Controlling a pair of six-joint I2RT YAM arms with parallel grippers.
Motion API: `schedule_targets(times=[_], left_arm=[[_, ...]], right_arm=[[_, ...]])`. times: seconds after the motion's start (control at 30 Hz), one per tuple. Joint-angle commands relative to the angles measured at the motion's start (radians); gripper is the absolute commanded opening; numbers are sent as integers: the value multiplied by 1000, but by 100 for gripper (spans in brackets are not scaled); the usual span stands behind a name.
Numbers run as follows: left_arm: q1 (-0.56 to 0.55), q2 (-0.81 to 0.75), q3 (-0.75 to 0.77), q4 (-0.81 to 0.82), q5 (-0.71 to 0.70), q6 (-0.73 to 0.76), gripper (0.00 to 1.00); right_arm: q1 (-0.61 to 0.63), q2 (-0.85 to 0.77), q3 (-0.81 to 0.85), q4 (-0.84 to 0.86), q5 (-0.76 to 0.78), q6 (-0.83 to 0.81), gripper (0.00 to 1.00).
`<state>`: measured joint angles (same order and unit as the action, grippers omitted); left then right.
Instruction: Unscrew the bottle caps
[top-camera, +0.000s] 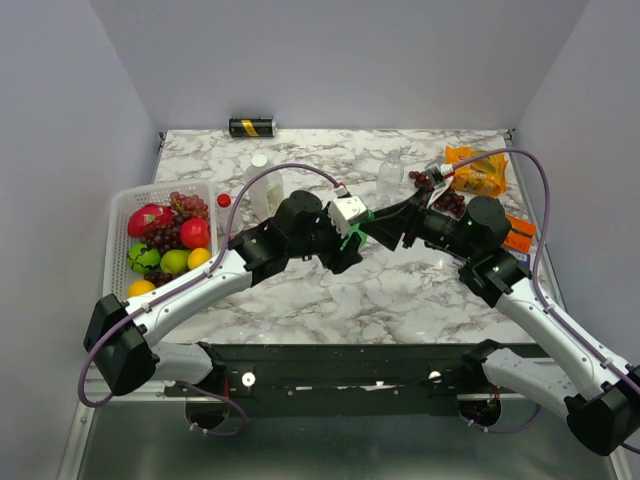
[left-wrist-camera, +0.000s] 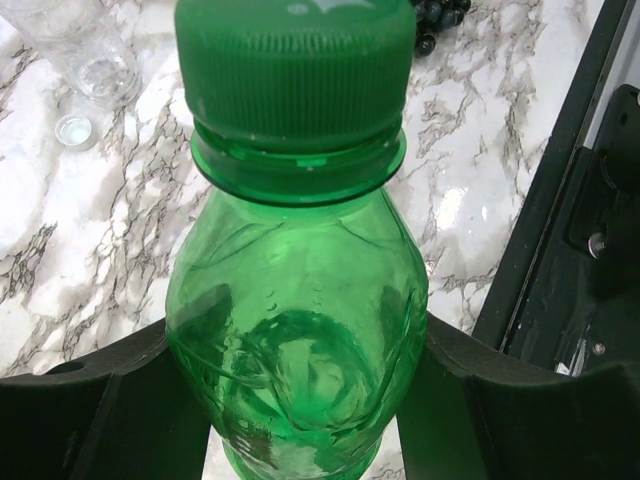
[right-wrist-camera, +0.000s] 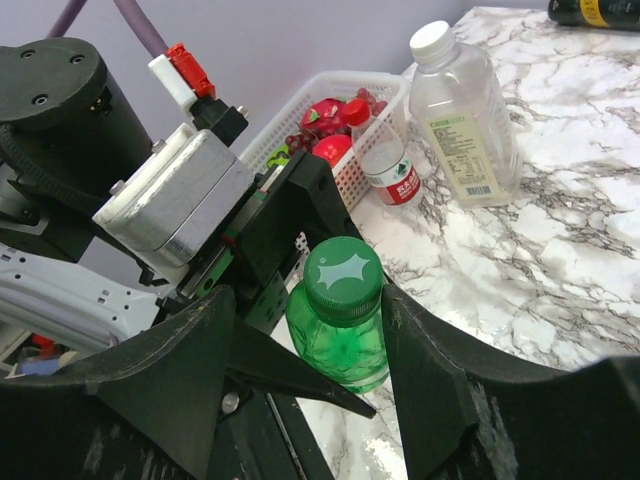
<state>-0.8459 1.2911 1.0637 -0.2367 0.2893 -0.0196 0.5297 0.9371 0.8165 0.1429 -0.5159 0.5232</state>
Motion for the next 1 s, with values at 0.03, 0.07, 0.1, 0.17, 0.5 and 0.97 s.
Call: schedule_targets(times=[0.03, 0.07, 0.1, 0.17, 0.5, 0.97], left_arm=[[-15, 11, 16, -3, -24, 6, 22], [-19, 13, 16, -4, -25, 6, 22], [-22, 19, 18, -3, -27, 7, 21], [-27, 24, 18, -7, -30, 10, 22], [-33, 31, 18, -1, -1, 4, 21], [25, -7, 22, 31, 430, 55, 21]], right_arm=[[12, 23, 16, 49, -6, 1, 68], [13, 26, 16, 56, -7, 3, 68], [15, 31, 18, 61, -7, 3, 68], [16, 37, 21, 66, -9, 1, 68], [23, 42, 15, 76, -22, 1, 59], [-29, 62, 9, 133, -342, -94, 22]])
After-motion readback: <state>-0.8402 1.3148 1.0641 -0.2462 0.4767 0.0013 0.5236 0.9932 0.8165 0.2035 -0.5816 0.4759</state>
